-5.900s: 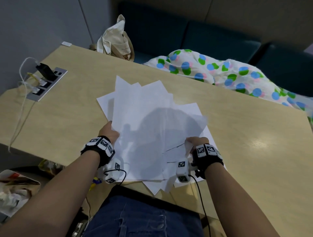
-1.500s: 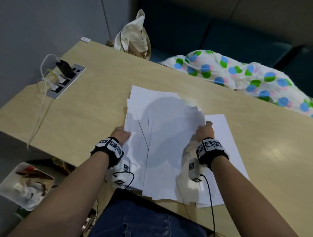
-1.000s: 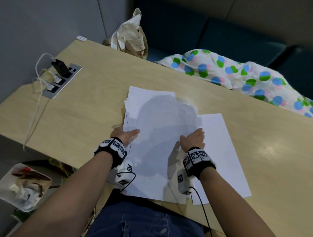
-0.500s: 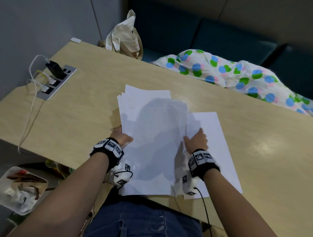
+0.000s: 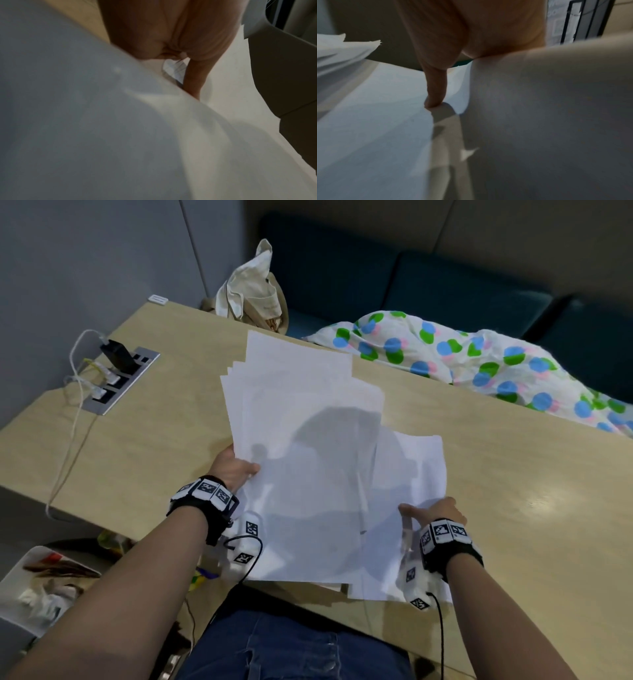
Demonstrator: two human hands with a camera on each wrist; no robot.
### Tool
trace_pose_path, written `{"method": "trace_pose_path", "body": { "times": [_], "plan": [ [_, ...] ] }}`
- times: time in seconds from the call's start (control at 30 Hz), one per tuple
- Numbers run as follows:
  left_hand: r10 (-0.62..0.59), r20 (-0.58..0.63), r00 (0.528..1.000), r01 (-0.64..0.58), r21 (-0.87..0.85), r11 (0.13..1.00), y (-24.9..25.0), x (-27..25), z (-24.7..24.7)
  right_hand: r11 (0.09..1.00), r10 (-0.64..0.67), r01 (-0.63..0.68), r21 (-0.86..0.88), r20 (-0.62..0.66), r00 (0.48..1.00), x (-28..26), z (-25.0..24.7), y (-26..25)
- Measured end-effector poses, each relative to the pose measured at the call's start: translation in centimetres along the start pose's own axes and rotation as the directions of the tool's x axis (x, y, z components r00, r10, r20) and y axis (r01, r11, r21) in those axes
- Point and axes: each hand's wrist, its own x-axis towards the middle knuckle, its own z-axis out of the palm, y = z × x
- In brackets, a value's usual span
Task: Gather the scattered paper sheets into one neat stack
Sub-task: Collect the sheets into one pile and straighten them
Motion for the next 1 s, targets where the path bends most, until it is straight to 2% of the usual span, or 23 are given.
{"method": "trace_pose_path", "body": {
  "times": [0.13,0.27,0.33,0.5,0.57,0.63,0.7,0.77,0.83,0.9,1.0],
  "plan": [
    [0.047,-0.039,0.998,-0.047,-0.012,0.999,1.4,-0.4,0.7,0.986,-0.144,0.143,0.088,0.006,0.990,-0.4,-0.2,-0.9],
    [0.116,-0.071,0.991,-0.117,-0.008,0.993,3.7,-0.1,1.2,0.971,-0.166,0.152,0.182,0.065,0.984,-0.3,-0.8,-1.2],
    [0.124,-0.048,0.991,-0.123,0.032,0.992,4.6,0.2,1.5,0.952,-0.183,0.145,0.270,0.122,0.976,-0.4,-0.9,-1.2],
    [0.072,0.028,0.997,-0.075,0.154,0.985,3.5,-0.8,4.5,0.907,-0.159,0.034,0.420,0.268,0.950,-0.9,-1.4,-1.3],
    [0.036,0.032,0.999,-0.043,0.277,0.960,1.8,-1.2,6.2,0.870,-0.130,-0.081,0.487,0.385,0.914,-0.6,-1.0,-1.0],
    [-0.013,0.024,1.000,0.003,0.373,0.928,0.4,-1.5,7.8,0.824,-0.151,-0.141,0.549,0.453,0.879,-0.8,-0.8,-0.9],
    [-0.042,0.016,0.999,0.031,0.419,0.907,-0.9,-0.9,9.0,0.830,-0.181,-0.099,0.548,0.434,0.883,-1.3,-0.9,-1.0],
    [-0.062,0.024,0.998,0.047,0.420,0.906,-1.4,-0.8,10.0,0.851,-0.209,-0.006,0.526,0.348,0.914,-0.6,-0.4,-0.8],
    [-0.063,0.027,0.998,0.040,0.516,0.856,-1.1,-1.5,10.9,0.869,-0.218,0.063,0.491,0.265,0.939,-0.2,0.0,-0.5],
    [-0.067,-0.016,0.998,0.062,0.628,0.776,-0.9,-2.1,11.5,0.892,-0.207,0.074,0.446,0.257,0.944,-0.1,0.3,0.0],
    [-0.133,-0.073,0.988,0.148,0.670,0.728,-0.4,-3.0,12.1,0.887,-0.213,0.066,0.456,0.279,0.936,-0.3,0.4,0.2]
  ]
}}
